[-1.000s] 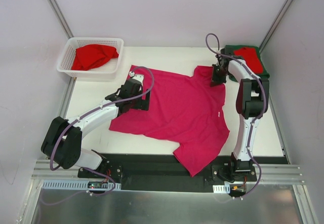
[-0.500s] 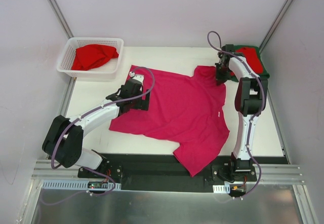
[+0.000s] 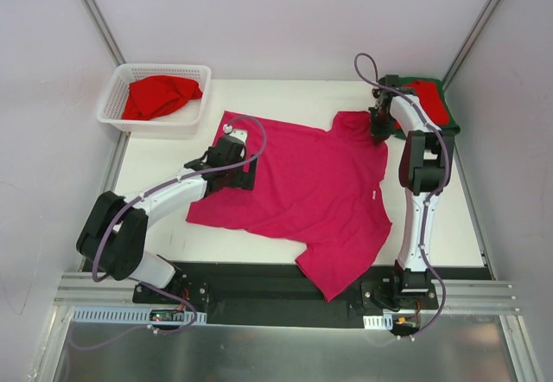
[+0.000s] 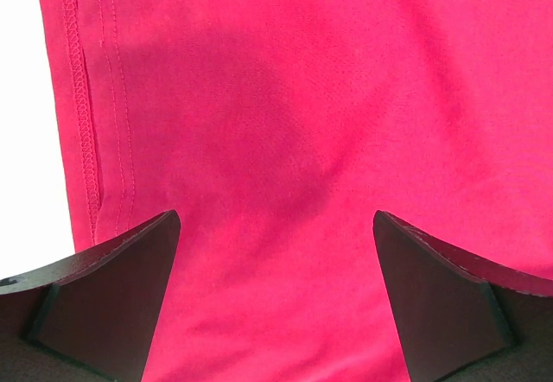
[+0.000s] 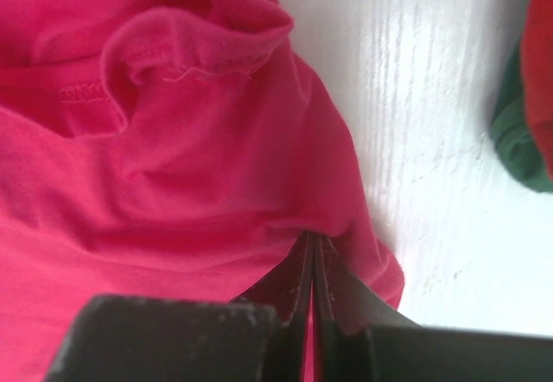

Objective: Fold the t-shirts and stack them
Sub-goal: Flatten out the tshirt

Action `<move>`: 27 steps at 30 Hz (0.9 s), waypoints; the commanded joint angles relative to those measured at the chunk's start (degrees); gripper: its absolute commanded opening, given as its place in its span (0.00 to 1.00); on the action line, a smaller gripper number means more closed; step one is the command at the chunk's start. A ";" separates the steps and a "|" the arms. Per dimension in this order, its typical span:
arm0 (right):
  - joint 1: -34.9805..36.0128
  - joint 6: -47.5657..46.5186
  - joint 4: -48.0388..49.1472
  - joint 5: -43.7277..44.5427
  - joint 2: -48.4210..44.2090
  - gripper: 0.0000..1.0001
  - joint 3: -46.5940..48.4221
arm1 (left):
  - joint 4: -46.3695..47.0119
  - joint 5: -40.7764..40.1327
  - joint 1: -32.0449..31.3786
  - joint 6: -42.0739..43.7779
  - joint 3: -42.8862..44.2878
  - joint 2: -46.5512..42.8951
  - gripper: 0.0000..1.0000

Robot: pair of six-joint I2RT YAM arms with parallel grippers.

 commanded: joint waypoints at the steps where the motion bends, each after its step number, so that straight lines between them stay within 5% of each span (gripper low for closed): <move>1: -0.26 -2.01 -2.07 4.06 0.94 0.01 4.54 | 0.91 -1.74 -0.29 0.67 1.99 0.45 0.95; 18: -0.44 -3.68 -0.42 6.61 4.99 0.01 9.48 | 0.91 -2.79 -0.37 0.49 1.29 -0.42 0.95; 27: -0.44 -0.26 11.72 5.23 -17.24 0.03 -7.83 | 0.91 -2.62 -0.37 0.32 0.50 -4.73 0.95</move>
